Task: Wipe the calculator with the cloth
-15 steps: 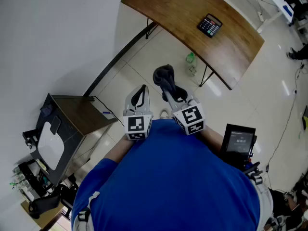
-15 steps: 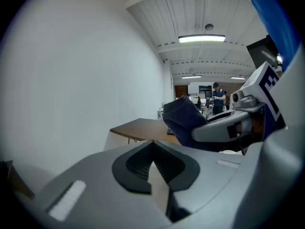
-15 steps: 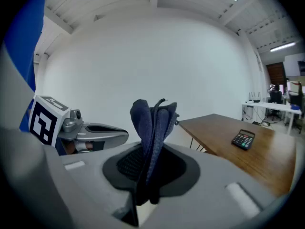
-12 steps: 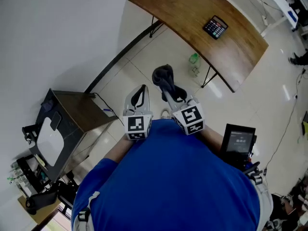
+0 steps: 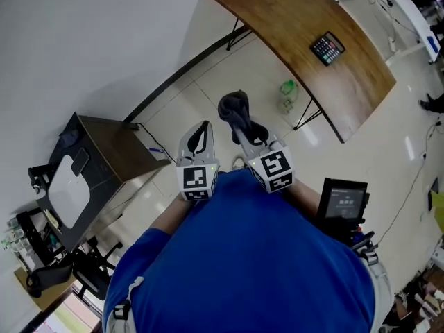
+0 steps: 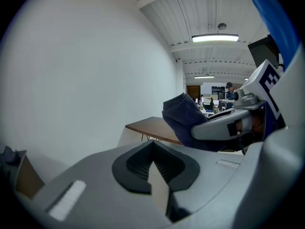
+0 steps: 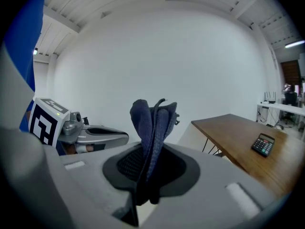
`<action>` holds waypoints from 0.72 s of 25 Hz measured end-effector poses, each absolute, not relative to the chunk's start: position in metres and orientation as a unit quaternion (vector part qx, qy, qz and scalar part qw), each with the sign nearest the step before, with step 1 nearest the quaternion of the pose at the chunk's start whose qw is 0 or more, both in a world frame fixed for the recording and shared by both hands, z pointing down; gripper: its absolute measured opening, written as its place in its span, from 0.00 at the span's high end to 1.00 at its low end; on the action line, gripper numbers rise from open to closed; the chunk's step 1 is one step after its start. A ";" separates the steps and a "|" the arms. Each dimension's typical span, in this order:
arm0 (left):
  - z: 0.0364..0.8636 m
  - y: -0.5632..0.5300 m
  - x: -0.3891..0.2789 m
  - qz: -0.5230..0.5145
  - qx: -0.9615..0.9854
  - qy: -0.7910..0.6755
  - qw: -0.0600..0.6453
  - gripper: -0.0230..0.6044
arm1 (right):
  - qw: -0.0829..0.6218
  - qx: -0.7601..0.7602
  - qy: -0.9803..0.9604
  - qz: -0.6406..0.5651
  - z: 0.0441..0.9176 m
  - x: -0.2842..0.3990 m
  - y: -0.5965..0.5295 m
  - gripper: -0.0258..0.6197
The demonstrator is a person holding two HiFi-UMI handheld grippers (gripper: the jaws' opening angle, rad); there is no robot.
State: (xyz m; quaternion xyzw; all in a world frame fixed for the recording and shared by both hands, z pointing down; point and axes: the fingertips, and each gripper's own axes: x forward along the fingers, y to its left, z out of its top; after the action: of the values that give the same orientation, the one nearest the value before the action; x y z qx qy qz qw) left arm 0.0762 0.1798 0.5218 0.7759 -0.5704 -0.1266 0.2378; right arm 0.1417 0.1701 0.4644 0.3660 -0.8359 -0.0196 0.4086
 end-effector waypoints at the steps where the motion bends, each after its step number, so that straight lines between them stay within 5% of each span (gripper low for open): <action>1: 0.523 0.178 0.075 -0.128 0.774 -0.572 0.241 0.95 | 0.411 0.363 -0.836 -0.020 0.466 0.141 0.168 0.85; 18: 0.517 0.022 0.073 -0.104 0.770 -0.581 0.242 0.95 | 0.409 0.344 -0.845 0.002 0.462 0.139 0.013 0.85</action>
State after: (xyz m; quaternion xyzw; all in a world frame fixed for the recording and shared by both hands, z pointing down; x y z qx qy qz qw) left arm 0.0726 0.0220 0.5169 0.7704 -0.5805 -0.1041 0.2420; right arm 0.1388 0.0133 0.4623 0.3443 -0.8450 0.0019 0.4092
